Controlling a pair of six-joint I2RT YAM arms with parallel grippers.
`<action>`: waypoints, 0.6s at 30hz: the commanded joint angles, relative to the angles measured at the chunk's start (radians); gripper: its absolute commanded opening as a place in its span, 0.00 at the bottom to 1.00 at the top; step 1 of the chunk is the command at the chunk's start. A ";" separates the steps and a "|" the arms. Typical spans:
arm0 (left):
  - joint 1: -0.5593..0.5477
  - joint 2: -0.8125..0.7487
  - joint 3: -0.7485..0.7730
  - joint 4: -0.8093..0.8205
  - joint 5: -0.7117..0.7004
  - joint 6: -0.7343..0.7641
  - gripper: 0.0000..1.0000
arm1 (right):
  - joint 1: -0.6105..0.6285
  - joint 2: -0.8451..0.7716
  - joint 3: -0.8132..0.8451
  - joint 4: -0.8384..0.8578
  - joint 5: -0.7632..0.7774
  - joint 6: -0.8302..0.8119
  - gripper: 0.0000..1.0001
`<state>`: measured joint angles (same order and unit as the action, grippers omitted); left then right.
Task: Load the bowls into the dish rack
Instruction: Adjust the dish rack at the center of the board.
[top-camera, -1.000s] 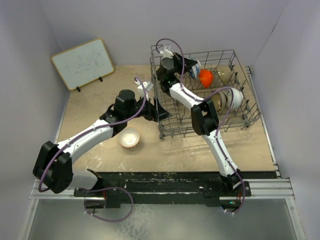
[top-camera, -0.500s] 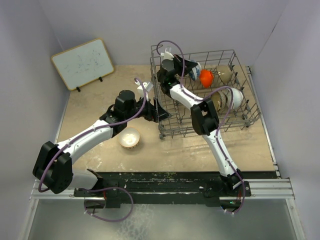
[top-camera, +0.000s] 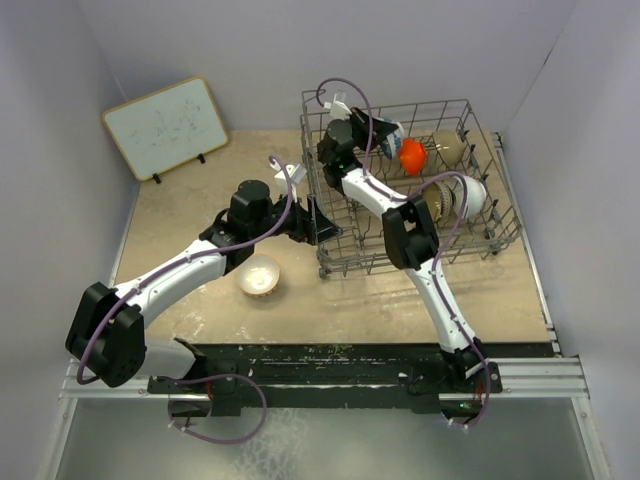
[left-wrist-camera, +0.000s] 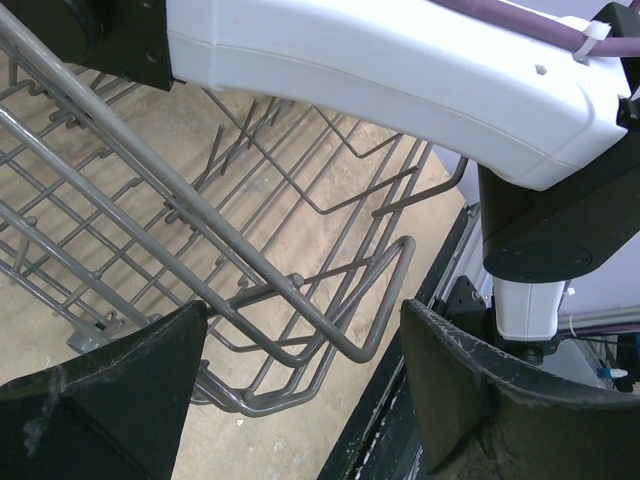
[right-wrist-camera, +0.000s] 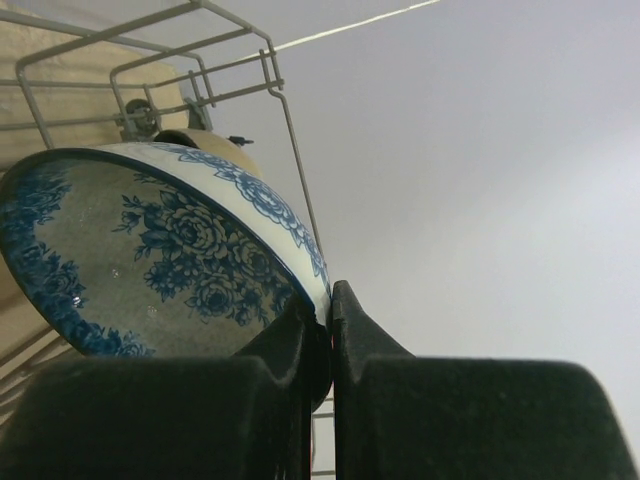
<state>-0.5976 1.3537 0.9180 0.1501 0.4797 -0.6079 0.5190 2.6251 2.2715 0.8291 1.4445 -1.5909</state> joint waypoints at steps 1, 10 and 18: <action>-0.005 -0.003 0.000 0.032 0.058 0.012 0.80 | -0.011 0.043 0.010 -0.006 0.045 0.032 0.00; -0.001 -0.011 0.003 0.024 0.057 0.014 0.80 | -0.001 0.073 0.025 -0.012 0.052 0.053 0.45; 0.000 -0.006 0.005 0.022 0.053 0.016 0.80 | -0.001 0.070 0.000 0.009 0.047 0.051 0.91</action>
<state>-0.5953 1.3544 0.9180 0.1490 0.4835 -0.6052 0.5278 2.6465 2.2734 0.7918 1.4681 -1.5501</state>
